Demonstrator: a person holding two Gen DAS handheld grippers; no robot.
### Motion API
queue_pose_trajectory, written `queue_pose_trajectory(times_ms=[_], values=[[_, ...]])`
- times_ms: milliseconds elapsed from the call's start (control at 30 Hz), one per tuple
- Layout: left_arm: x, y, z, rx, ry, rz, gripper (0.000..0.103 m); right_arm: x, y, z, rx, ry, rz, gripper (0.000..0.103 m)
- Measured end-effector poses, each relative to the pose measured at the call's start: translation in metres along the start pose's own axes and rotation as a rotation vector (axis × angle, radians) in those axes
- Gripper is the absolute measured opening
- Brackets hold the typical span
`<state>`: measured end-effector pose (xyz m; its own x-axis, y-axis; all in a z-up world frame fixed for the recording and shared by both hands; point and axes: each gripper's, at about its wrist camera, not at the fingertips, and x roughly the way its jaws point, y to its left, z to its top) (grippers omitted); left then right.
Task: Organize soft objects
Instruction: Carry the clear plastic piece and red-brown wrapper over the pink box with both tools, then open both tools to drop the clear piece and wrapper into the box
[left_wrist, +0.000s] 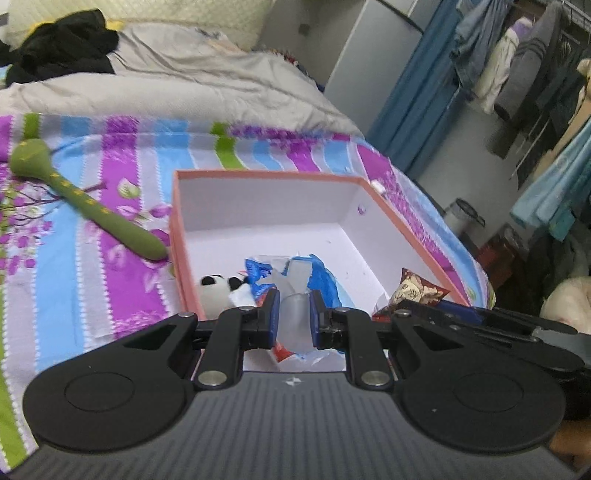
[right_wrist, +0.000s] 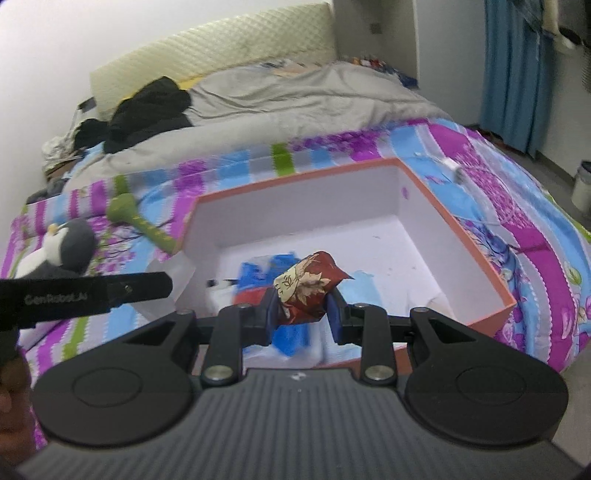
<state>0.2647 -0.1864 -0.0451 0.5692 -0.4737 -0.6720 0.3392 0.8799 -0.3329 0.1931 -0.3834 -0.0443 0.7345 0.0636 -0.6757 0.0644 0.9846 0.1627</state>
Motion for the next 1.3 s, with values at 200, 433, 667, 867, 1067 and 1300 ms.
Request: queue_pose_trajectory(times_ms=[200,433,667,867,1067,1300], values=[[0.049,-0.007,0.017,0.019,0.066,0.004,0.021,0.033,-0.031,0.005,0.048,0.043,-0.02,0.032],[0.085,-0.013,0.022,0.046,0.111,0.024,0.021,0.064,-0.054,0.005,0.075,0.095,-0.034,0.036],[0.098,-0.011,0.024,0.039,0.133,0.053,0.045,0.074,-0.062,0.007,0.098,0.113,-0.041,0.045],[0.077,-0.007,0.032,0.03,0.083,0.056,0.049,0.058,-0.057,0.017,0.098,0.071,-0.019,0.045],[0.038,-0.012,0.038,0.058,0.023,0.055,0.049,0.027,-0.043,0.027,0.074,0.008,-0.001,0.045],[-0.013,-0.017,0.032,0.074,-0.026,0.039,0.051,-0.02,-0.027,0.028,0.056,-0.059,0.01,0.045]])
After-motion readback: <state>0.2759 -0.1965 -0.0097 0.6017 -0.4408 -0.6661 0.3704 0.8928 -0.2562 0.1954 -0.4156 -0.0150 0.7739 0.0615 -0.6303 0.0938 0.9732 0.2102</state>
